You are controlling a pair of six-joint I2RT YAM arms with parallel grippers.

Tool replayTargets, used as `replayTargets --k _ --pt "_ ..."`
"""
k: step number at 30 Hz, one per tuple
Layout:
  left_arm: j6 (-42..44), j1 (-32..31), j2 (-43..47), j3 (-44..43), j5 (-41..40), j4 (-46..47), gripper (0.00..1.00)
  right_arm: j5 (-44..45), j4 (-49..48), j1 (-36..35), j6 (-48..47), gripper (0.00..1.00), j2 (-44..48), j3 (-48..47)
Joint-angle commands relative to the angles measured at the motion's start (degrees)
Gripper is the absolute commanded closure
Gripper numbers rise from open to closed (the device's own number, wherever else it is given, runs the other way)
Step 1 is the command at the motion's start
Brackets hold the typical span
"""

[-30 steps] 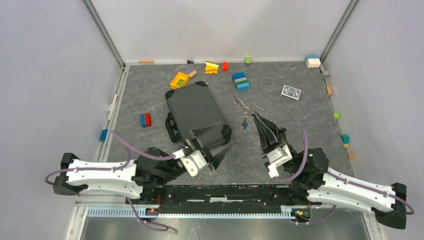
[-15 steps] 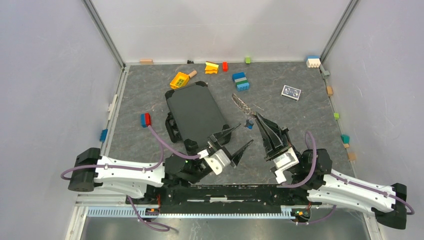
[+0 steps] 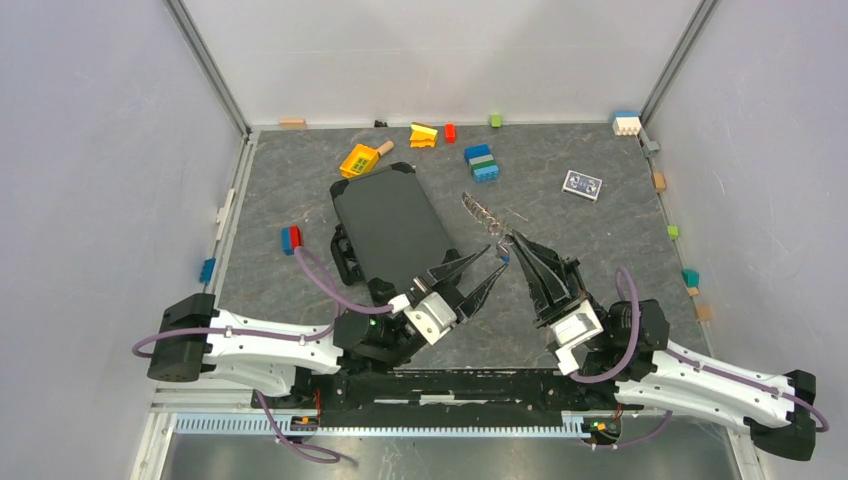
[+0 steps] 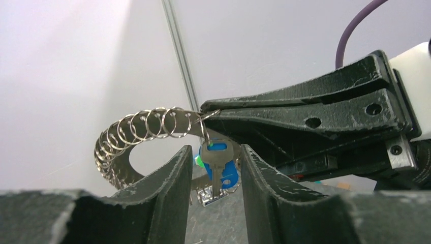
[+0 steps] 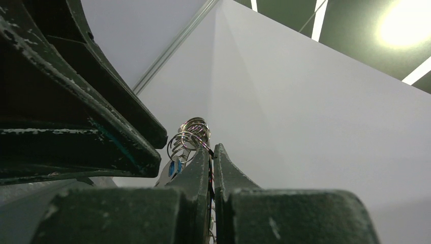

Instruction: Remove the keys from the keyring

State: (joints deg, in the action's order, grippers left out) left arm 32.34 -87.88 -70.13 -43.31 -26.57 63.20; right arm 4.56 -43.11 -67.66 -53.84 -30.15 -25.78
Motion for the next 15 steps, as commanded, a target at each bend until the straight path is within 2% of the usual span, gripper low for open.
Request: replayTargets --k 1,8,15 --pt "-3.38 -0.28 -0.88 -3.05 1.31 4.21 0.56 -1.6 -1.56 -0.02 -0.41 1.0 1.02 -2.01" --pt "-3.11 -0.27 -2.22 -4.39 0.31 4.21 0.56 -3.27 0.34 -0.02 0.16 1.0 1.7 -2.26" --pt "-2.63 -0.27 -3.38 -5.2 -2.2 4.53 0.62 -4.38 1.37 -0.02 1.09 1.0 1.84 -2.65"
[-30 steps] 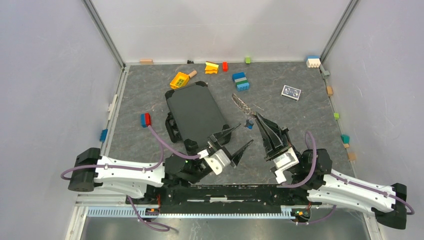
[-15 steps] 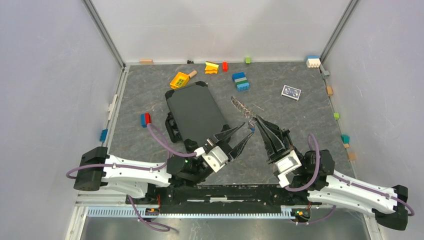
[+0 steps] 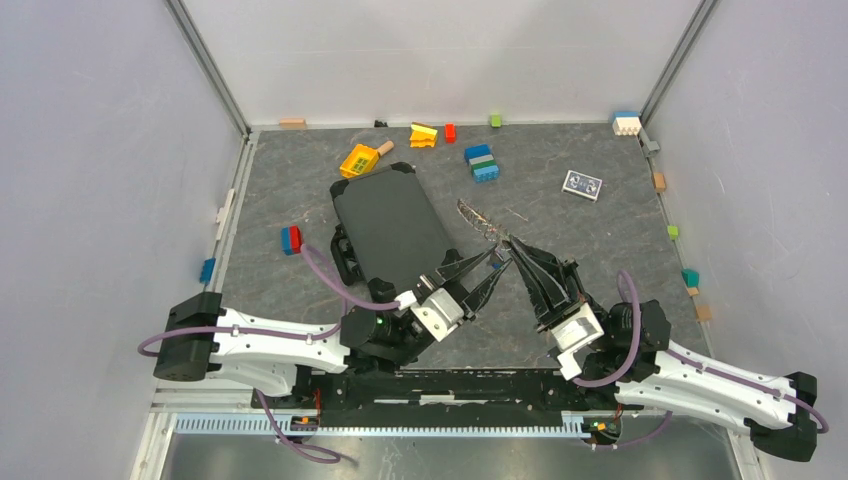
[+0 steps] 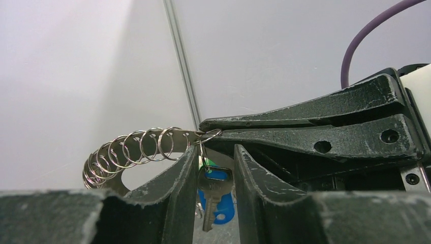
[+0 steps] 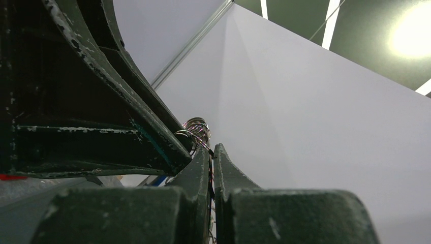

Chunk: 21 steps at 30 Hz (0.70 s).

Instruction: Remove the keys from the keyring

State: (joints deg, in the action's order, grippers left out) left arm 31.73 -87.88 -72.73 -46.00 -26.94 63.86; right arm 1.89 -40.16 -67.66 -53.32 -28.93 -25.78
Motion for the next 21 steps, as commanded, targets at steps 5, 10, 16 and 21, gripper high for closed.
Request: replayTargets --k 5,10,16,21 --pt "-1.51 0.12 -1.6 -3.19 -3.44 3.83 0.61 -1.78 -0.56 -0.02 0.61 1.0 0.8 -2.72" --pt "-1.93 0.26 -1.62 -3.9 -3.08 1.84 0.57 -1.76 -0.71 -0.02 0.86 1.0 1.07 -2.52" --pt "-2.8 0.33 -1.39 -3.84 -2.77 1.08 0.64 -3.73 -0.69 -0.02 1.72 1.0 1.93 -2.87" --pt "-3.54 0.25 -1.12 -3.66 -2.59 0.48 0.62 -3.65 -1.02 -0.02 1.55 1.0 2.2 -2.78"
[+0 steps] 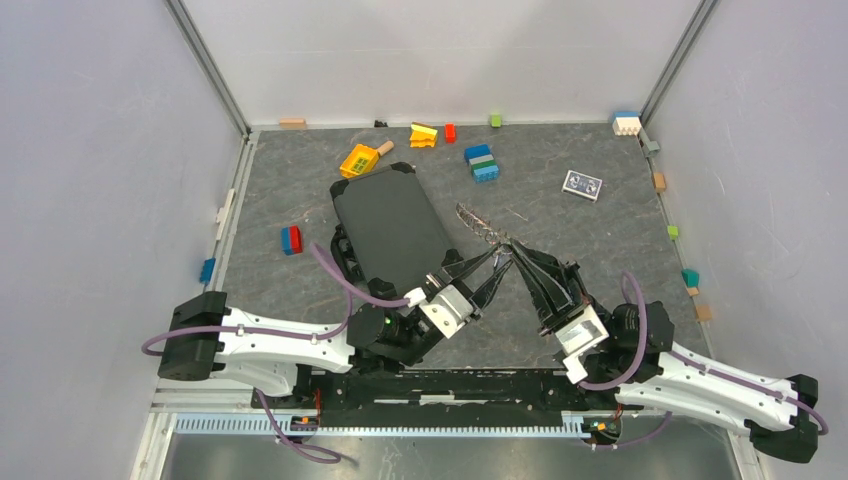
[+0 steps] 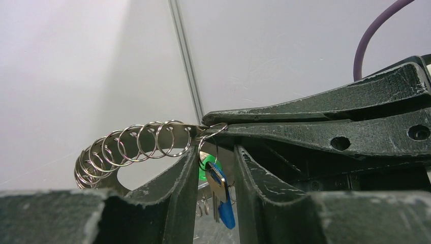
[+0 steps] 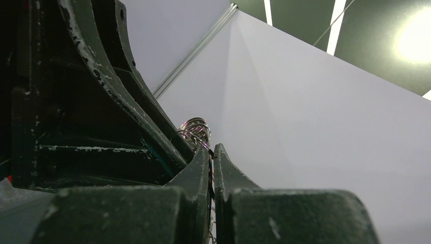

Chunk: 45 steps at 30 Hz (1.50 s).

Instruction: Remove the keys from the keyring

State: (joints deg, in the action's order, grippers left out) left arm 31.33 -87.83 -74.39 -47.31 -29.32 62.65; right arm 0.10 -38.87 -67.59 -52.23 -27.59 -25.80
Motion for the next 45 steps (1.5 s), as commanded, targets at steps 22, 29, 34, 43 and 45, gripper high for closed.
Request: replayTargets --k 22,29,34,43,45 --pt "-2.57 0.31 4.52 -4.22 2.32 -13.74 0.98 0.94 0.03 -0.08 0.71 1.0 1.95 -1.84" --pt "-10.56 0.39 9.21 -11.92 0.09 -40.94 0.98 6.74 -2.59 -0.08 4.75 1.0 0.54 0.34" --pt "-15.67 0.39 10.04 -17.56 -2.5 -58.5 0.98 9.66 -3.71 -0.08 6.17 0.99 -1.3 1.45" --pt "-21.08 0.68 6.09 -36.38 -6.64 -95.07 0.98 11.57 -3.58 -0.05 11.11 0.78 -2.55 3.58" --pt "-21.17 0.76 5.53 -39.01 -6.28 -100.94 0.98 10.67 -2.33 -0.08 11.76 0.73 -2.4 3.83"
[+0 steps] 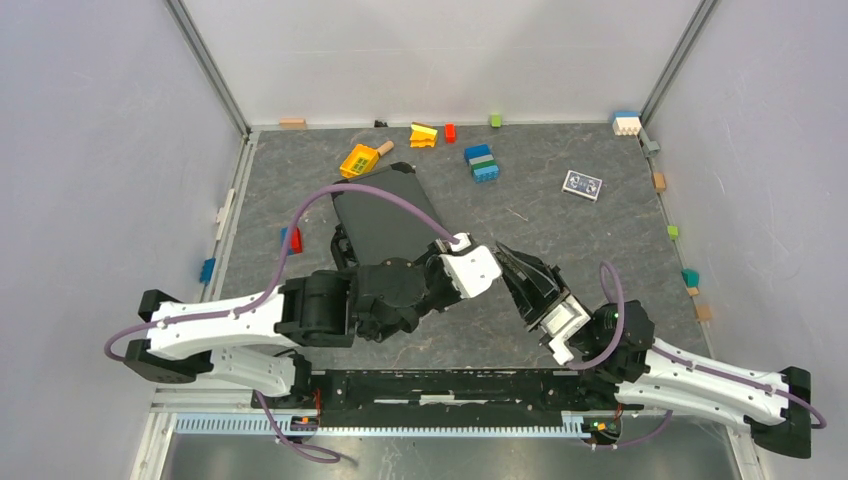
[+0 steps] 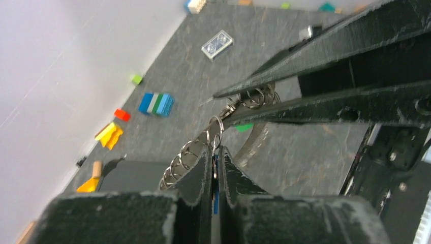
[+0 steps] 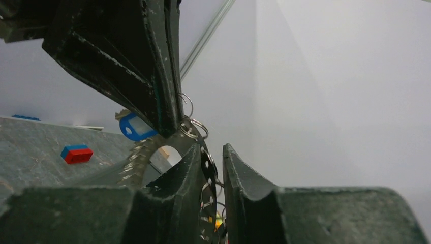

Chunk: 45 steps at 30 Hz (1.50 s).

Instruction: Remove the keys from the keyring

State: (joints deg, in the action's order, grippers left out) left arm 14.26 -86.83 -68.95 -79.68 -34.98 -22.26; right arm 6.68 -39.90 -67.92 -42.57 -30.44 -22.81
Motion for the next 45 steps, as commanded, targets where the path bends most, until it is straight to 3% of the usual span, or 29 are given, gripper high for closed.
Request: replayTargets --k 1,8,14,19,24,34,45 --pt "-4.19 -0.17 -0.12 -7.85 -0.55 -18.24 0.98 3.44 -0.26 0.26 2.33 0.7 0.53 0.84" --pt "-2.16 0.6 -0.64 -11.62 -0.33 -29.42 0.98 -4.09 6.92 0.24 6.0 0.59 3.58 0.53" --pt "-0.68 1.01 -1.85 -13.89 4.87 -36.89 0.98 -11.27 14.97 0.24 9.9 0.61 4.5 -2.41" --pt "0.12 0.96 -4.13 -15.53 9.42 -43.28 0.98 -11.47 19.58 0.22 12.64 0.61 2.66 -4.85" --pt "1.98 0.97 -6.34 -16.69 6.57 -47.48 0.98 -11.08 21.18 0.24 13.56 0.61 1.24 -5.06" --pt "12.84 0.86 -2.64 -11.65 2.74 -40.79 0.98 -14.44 18.57 0.24 16.34 0.6 -0.33 -3.64" --pt "16.23 0.82 2.93 -5.13 7.4 -27.41 0.98 -13.94 2.86 0.24 24.99 0.62 -3.21 1.52"
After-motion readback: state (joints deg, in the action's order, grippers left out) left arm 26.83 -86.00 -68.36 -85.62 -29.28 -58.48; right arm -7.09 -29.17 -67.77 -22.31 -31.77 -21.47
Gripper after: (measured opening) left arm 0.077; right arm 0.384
